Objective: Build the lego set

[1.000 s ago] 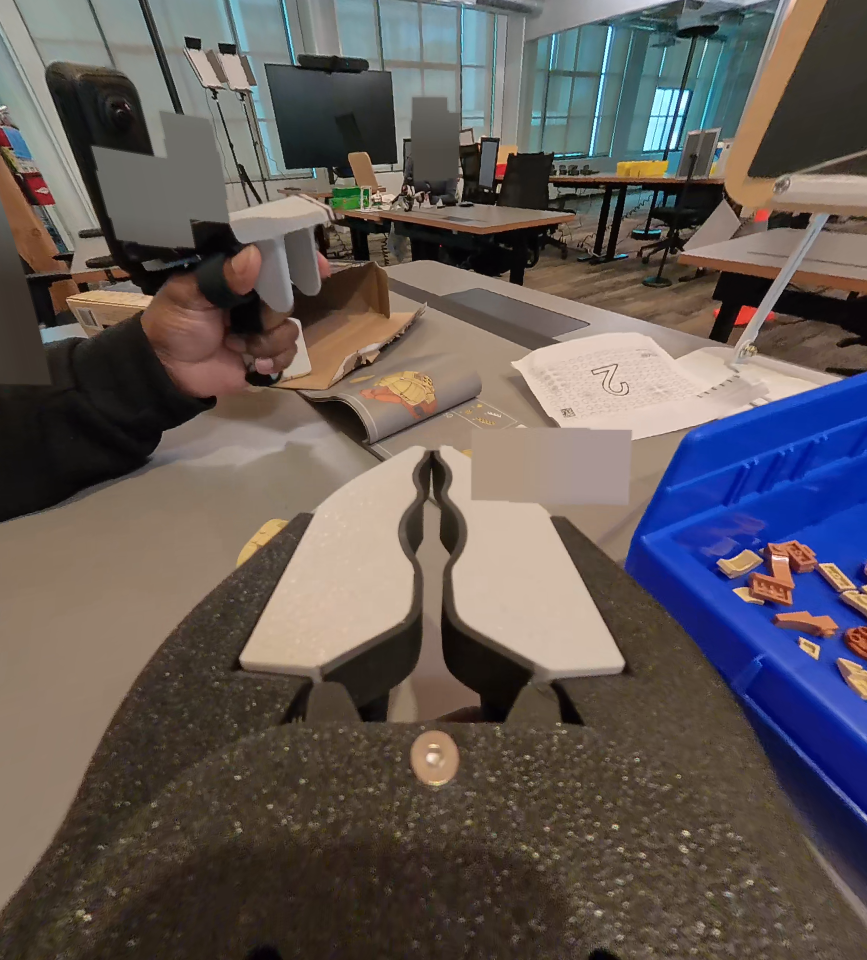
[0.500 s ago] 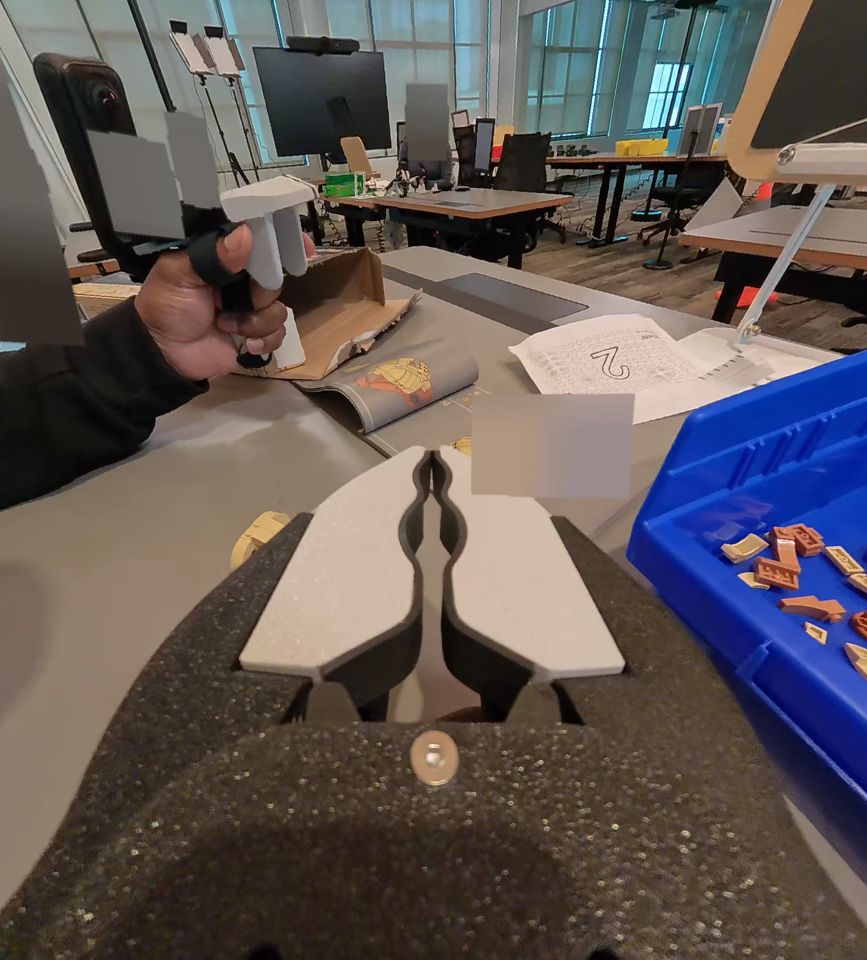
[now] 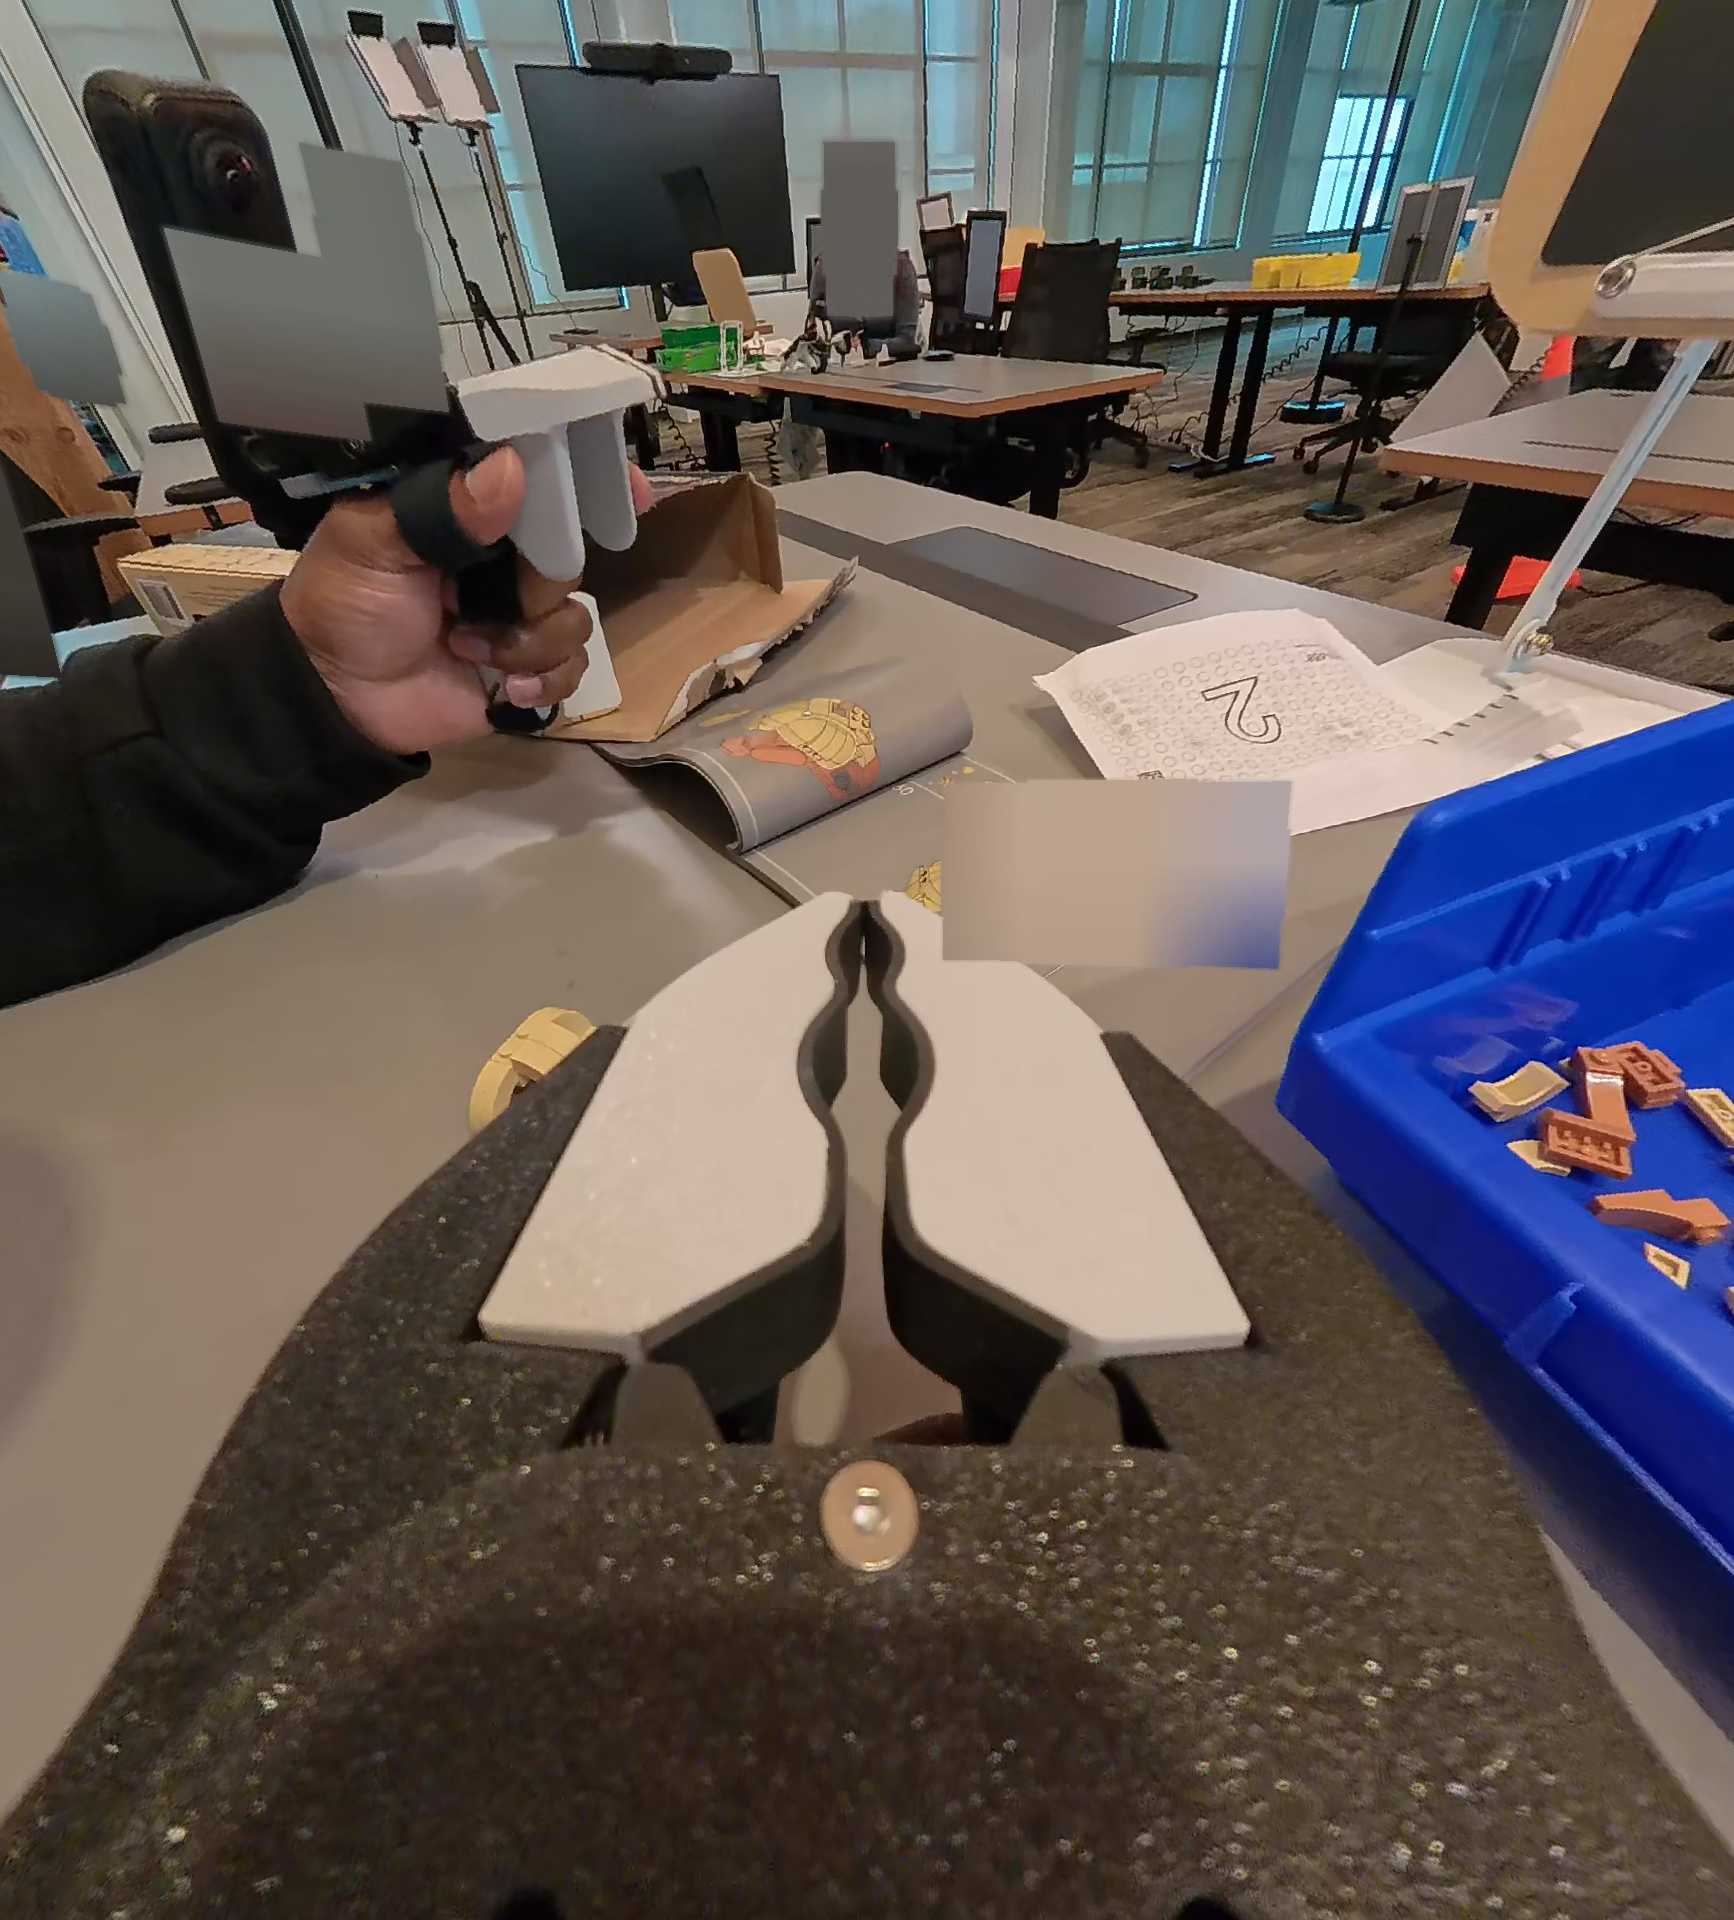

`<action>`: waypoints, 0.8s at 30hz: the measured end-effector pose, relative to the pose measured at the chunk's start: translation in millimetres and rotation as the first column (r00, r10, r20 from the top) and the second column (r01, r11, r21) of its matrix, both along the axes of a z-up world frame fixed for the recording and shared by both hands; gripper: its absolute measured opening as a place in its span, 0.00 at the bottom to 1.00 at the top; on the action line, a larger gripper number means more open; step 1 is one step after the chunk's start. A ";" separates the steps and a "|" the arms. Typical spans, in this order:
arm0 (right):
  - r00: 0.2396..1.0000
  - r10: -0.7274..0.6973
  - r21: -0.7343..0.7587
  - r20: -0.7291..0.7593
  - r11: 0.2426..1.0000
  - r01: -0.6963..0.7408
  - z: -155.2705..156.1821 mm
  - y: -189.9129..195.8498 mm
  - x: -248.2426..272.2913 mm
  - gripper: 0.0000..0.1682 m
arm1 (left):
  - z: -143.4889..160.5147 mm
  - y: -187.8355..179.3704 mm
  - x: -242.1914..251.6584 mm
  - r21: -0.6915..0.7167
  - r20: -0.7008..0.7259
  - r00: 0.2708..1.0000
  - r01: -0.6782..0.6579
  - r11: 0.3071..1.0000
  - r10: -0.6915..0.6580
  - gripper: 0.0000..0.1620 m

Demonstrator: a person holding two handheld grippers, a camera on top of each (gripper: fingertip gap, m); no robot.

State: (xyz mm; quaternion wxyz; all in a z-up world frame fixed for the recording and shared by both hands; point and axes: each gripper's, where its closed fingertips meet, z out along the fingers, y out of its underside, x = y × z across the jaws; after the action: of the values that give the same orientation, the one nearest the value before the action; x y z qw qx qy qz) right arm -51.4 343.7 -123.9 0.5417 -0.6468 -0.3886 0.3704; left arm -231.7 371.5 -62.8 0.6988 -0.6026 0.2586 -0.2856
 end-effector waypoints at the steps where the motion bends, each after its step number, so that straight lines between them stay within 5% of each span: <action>1: 1.000 0.002 -0.001 0.001 1.000 -0.002 -0.4 -0.3 -0.2 0.00 | -0.6 0.1 0.6 -0.002 -0.002 1.000 0.001 1.000 -0.001 0.00; 24: 1.000 0.015 -0.017 0.008 1.000 -0.015 -4.0 -2.0 -2.9 0.00 | -7.4 1.6 4.7 -0.025 -0.015 1.000 0.011 1.000 -0.012 0.00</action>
State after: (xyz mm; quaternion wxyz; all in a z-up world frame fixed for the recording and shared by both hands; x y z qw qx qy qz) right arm -54.3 341.8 -127.9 0.5319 -0.6498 -0.3926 0.3751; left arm -227.0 373.1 -70.2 0.6877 -0.6119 0.2637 -0.2884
